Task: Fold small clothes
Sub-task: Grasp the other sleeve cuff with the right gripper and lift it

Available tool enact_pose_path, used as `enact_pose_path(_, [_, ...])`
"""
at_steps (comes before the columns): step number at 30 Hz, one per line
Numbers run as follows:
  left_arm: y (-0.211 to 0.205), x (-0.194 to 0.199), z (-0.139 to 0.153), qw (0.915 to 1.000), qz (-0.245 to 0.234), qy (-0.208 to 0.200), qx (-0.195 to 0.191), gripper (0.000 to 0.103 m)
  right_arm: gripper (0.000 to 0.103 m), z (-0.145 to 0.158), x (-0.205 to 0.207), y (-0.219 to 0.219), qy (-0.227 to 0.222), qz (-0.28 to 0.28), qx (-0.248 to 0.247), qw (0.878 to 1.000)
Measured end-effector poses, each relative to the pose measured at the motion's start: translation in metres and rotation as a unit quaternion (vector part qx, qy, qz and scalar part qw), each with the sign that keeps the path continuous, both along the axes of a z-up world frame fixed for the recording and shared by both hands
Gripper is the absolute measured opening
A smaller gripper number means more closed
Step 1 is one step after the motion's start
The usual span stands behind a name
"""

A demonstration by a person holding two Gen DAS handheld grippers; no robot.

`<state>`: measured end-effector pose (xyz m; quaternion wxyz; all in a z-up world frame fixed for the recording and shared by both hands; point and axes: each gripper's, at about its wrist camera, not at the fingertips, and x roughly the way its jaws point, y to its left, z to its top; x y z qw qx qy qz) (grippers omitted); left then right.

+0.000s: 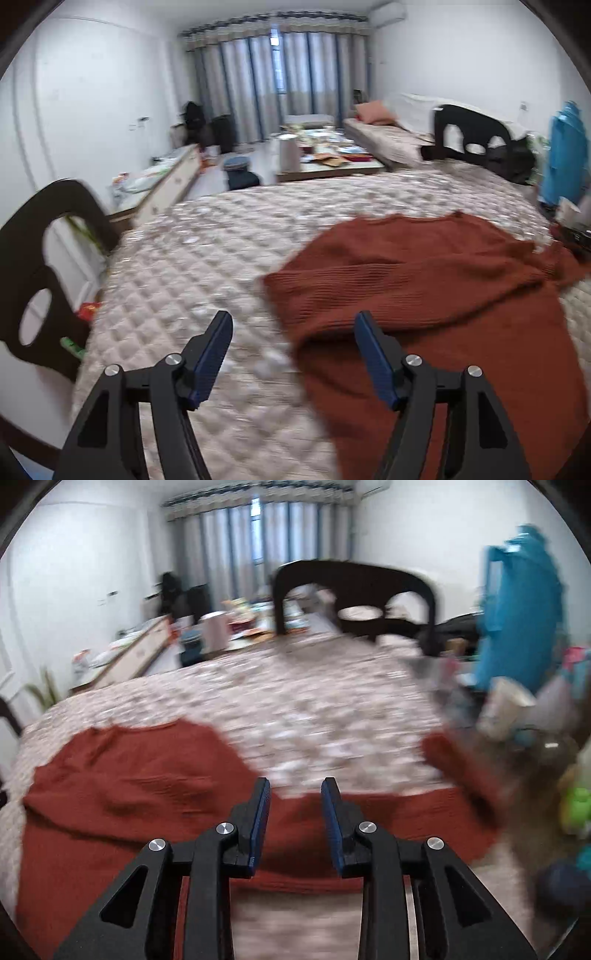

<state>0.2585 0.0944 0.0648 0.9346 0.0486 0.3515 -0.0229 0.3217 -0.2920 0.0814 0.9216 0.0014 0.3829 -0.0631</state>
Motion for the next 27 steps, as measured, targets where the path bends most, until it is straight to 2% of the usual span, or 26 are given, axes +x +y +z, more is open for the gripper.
enact_pose_path(4, [-0.032,0.004,0.004,0.9985,-0.043,0.017,-0.028,0.076,0.031,0.004,-0.005,-0.050,0.002,-0.026,-0.013,1.000])
enact_pose_path(5, [-0.039,0.005,0.004,0.9975,-0.054,0.023,-0.040,0.077,0.034,0.003,-0.006,-0.066,0.001,-0.034,-0.012,0.999])
enact_pose_path(7, [-0.052,0.010,0.004,0.9933,-0.074,0.047,-0.076,0.079,0.049,0.000,-0.005,-0.084,0.005,-0.041,-0.003,0.999])
enact_pose_path(9, [-0.066,0.017,0.003,0.9893,-0.086,0.064,-0.099,0.079,0.050,-0.005,-0.001,-0.099,0.017,-0.041,0.001,0.999])
enact_pose_path(13, [-0.095,0.025,0.001,0.9902,-0.091,0.066,-0.083,0.080,0.050,-0.011,0.008,-0.109,0.031,-0.015,0.025,0.999])
enact_pose_path(17, [-0.110,0.034,-0.007,0.9860,-0.095,0.092,-0.102,0.080,0.050,-0.018,0.028,-0.107,0.047,-0.014,-0.007,0.999])
enact_pose_path(20, [-0.121,0.035,-0.011,0.9866,-0.099,0.095,-0.089,0.080,0.050,-0.029,0.044,-0.113,0.076,-0.024,-0.006,0.997])
enact_pose_path(21, [-0.124,0.035,-0.013,0.9861,-0.102,0.099,-0.086,0.080,0.047,-0.032,0.047,-0.116,0.082,-0.027,-0.003,0.996])
enact_pose_path(22, [-0.125,0.036,-0.015,0.9853,-0.104,0.103,-0.088,0.080,0.033,-0.034,0.049,-0.118,0.088,-0.033,-0.002,0.996])
enact_pose_path(24, [-0.126,0.038,-0.019,0.9838,-0.102,0.113,-0.095,0.080,0.013,-0.034,0.047,-0.122,0.082,-0.044,0.007,0.996])
enact_pose_path(25, [-0.127,0.039,-0.020,0.9836,-0.099,0.116,-0.096,0.080,0.008,-0.034,0.046,-0.124,0.081,-0.045,0.013,0.996])
enact_pose_path(27, [-0.126,0.040,-0.023,0.9829,-0.096,0.121,-0.101,0.080,0.006,-0.031,0.041,-0.126,0.076,-0.043,0.028,0.996])
